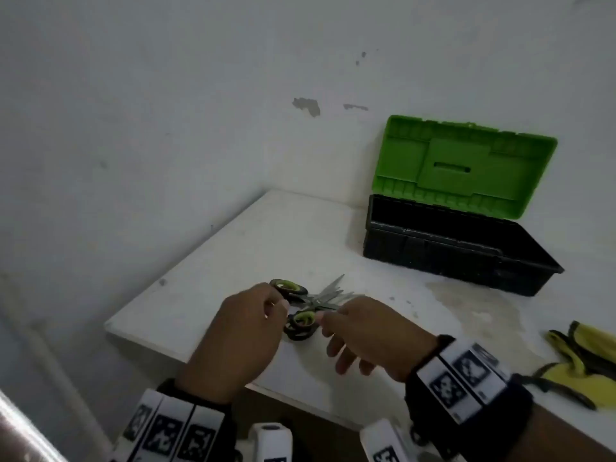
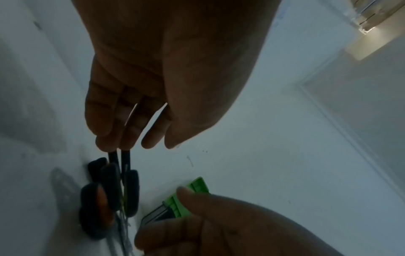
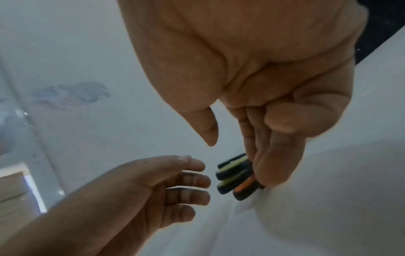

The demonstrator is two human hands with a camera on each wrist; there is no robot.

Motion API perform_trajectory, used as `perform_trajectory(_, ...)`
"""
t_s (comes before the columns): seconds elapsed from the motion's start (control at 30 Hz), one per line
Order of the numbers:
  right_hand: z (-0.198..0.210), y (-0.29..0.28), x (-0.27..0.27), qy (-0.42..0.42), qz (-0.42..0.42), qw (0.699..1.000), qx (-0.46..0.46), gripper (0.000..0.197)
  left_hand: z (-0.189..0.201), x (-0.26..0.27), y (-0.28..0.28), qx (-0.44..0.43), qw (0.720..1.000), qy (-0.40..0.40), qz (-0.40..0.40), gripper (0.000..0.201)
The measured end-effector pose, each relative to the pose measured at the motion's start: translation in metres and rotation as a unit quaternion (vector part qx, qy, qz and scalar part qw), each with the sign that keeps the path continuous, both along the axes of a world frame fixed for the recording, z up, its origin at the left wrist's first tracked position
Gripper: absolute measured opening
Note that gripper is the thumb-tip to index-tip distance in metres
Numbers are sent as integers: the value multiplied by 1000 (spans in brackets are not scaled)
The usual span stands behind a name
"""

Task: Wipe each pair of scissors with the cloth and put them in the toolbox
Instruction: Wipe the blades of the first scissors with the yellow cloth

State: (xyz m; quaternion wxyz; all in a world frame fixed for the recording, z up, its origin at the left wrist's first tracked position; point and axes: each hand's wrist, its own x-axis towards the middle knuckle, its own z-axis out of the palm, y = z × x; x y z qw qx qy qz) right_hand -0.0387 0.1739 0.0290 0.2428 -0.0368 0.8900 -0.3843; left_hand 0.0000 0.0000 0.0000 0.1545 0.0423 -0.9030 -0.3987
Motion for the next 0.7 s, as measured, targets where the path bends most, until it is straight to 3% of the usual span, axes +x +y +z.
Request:
perform_trajectory(0.17, -9, -20, -16, -44, -32, 998, 13, 45, -11, 2, 2, 14, 1000, 2, -17, 14)
perform_trajectory(0.43, -15, -19, -25, -64, -84, 993, -47, 25, -8, 1, 8, 33, 999, -5, -3, 13)
perform_trajectory(0.57, -4, 6, -17, -9, -78, 990, -116, 27, 3, 2, 21, 81, 996, 3, 25, 14)
perform_trajectory(0.7, 16, 48, 4, 86, -42, 988, -123, 40, 25, 2, 48, 227, 972, 0, 62, 20)
